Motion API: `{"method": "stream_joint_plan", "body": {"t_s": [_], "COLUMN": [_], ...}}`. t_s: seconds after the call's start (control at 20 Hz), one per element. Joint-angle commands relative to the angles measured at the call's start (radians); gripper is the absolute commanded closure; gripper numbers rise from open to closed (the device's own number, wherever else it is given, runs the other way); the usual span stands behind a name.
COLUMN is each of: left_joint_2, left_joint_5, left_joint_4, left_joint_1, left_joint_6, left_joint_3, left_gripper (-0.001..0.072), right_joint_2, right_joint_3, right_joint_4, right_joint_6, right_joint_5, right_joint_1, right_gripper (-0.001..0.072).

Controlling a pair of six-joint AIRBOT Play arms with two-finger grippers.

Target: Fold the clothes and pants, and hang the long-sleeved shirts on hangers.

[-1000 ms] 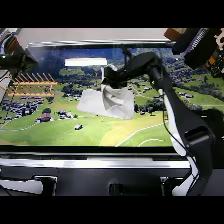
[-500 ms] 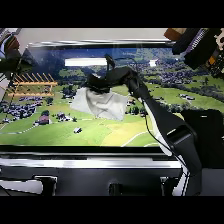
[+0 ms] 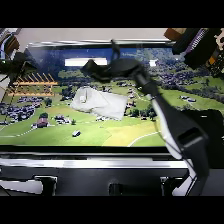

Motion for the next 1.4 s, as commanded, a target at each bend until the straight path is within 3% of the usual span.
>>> {"method": "stream_joint_plan", "body": {"t_s": [0.0, 0.1, 0.2, 0.6, 1.05, 1.15, 1.25, 1.35], "left_joint_2": [0.0, -0.001, 0.0, -0.001, -0.001, -0.002, -0.005, -0.006], "left_joint_5": [0.0, 0.0, 0.0, -0.017, -0.017, -0.017, -0.017, -0.017], "left_joint_4": [0.0, 0.0, 0.0, 0.0, 0.0, 0.0, 0.0, 0.0], "left_joint_1": [0.0, -0.001, -0.001, -0.001, -0.001, -0.001, -0.001, -0.001], "left_joint_6": [0.001, 0.009, 0.048, 0.144, 0.144, 0.144, 0.144, 0.144], "left_joint_3": [-0.001, -0.001, -0.001, -0.001, -0.001, -0.001, -0.001, -0.001], "left_gripper": [0.0693, 0.0693, 0.0693, 0.0693, 0.0693, 0.0693, 0.0693, 0.0692], "right_joint_2": [0.08, 0.086, 0.086, 0.084, -0.022, -0.028, -0.028, -0.028], "right_joint_3": [-0.001, -0.007, -0.083, -0.645, -0.695, -0.695, -0.695, -0.695], "right_joint_4": [-0.067, -0.102, -0.1, 0.079, 0.202, 0.211, 0.214, 0.224], "right_joint_6": [-0.064, -0.108, -0.148, -0.378, -0.42, -0.42, -0.42, -0.42], "right_joint_5": [-0.275, -0.428, -0.477, -0.291, -0.141, -0.102, -0.062, -0.045], "right_joint_1": [-0.211, -0.342, -0.443, -0.446, -0.304, -0.285, -0.264, -0.246], "right_gripper": [0.0112, 0.0112, 0.0112, 0.0117, 0.0173, 0.0199, 0.028, 0.0418]}}
